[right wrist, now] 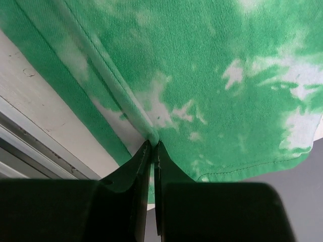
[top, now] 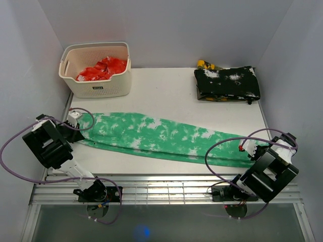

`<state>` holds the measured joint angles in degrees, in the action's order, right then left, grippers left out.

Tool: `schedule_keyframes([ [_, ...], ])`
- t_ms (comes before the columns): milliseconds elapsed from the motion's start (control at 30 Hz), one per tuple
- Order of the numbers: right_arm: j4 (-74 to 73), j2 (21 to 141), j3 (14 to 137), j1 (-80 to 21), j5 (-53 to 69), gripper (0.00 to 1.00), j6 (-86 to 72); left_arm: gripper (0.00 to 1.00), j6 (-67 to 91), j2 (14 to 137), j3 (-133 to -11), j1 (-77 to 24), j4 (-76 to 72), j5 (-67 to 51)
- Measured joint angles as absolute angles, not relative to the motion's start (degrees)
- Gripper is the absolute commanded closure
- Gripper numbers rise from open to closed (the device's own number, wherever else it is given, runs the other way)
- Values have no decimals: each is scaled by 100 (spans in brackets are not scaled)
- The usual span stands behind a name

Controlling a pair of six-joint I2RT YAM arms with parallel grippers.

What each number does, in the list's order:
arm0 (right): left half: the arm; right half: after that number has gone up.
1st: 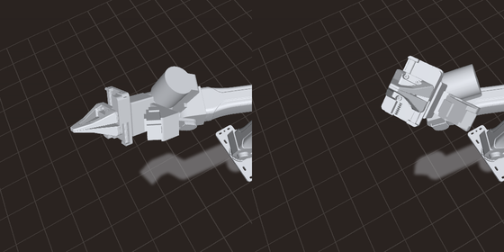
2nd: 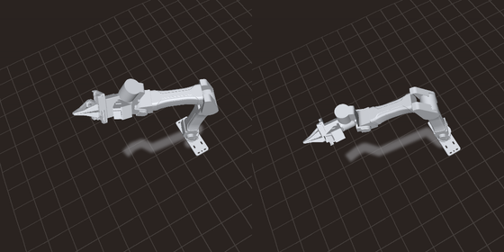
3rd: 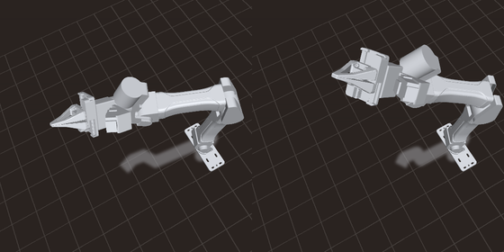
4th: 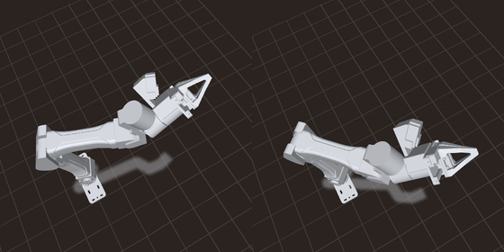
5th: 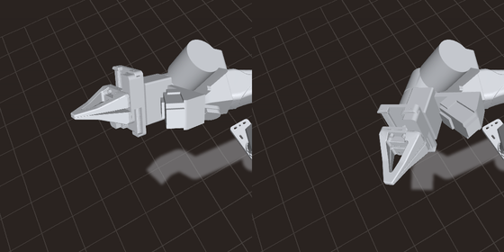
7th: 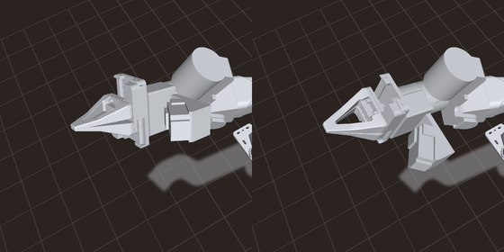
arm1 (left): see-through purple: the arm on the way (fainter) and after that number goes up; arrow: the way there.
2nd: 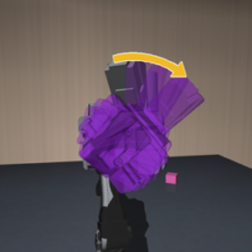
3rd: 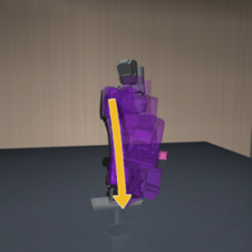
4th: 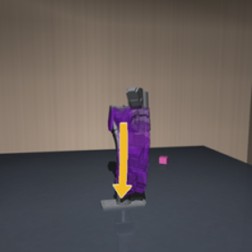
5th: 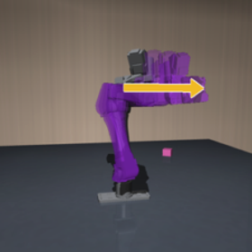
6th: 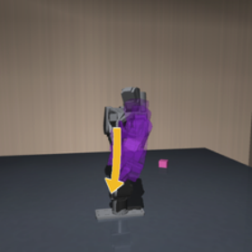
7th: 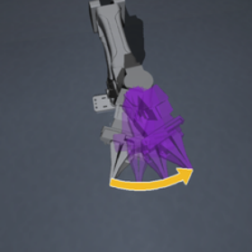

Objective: Fold and stack the trousers
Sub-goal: Fold the trousers

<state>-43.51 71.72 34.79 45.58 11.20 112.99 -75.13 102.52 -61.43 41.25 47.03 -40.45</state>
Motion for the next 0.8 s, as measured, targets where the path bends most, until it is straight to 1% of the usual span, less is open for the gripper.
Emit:
schedule_keyframes([
  [67,-4322,7172,3474,4541,1116,92,11295,100,-7428,10265,-6176,4125,4724,-4045],
  [100,-4305,7172,3474,4515,1103,92,11297,97,-7428,10254,-6176,4123,4727,-4040],
  [133,-4292,7175,3476,4486,1092,92,11295,84,-7437,10245,-6176,4119,4735,-4036],
  [167,-4287,7181,3483,4449,1070,89,11295,73,-7461,10226,-6176,4115,4744,-4027],
  [200,-4298,7194,3498,4390,1009,75,11297,56,-7502,10200,-6171,4106,4744,-3999],
  [233,-4307,7214,3518,4329,947,47,11308,34,-7612,10178,-6180,4099,4764,-3981],
  [267,-4305,7225,3551,4283,910,36,11273,13,-7721,10158,-6204,4097,4818,-3970],
  [300,-4261,7247,3656,4250,851,32,11310,2,-7843,10108,-6250,4108,4928,-3944],
  [400,-4545,7373,4156,4289,738,30,11231,2,-8097,9854,-6388,4158,5225,-3911],
  [500,-5111,7627,5181,4351,937,30,10962,2,-8276,9371,-6637,4191,5660,-4143],
  [600,-5671,7915,6313,4355,1219,37,10680,2,-8110,8884,-6882,4112,5760,-4462],
  [633,-5808,7999,6615,4357,1315,42,10541,2,-7955,8759,-6901,4058,5704,-4523],
  [700,-5979,8101,6851,4346,1428,43,10355,2,-7581,8650,-6899,3876,5529,-4541],
  [733,-6080,8162,6875,4338,1455,46,10226,2,-7408,8676,-6897,3774,5446,-4534],
  [767,-6187,8239,6862,4322,1470,48,10127,8,-7240,8750,-6884,3680,5354,-4515],
  [800,-6270,8320,6820,4292,1474,48,10012,12,-7059,8851,-6869,3583,5288,-4484],
])
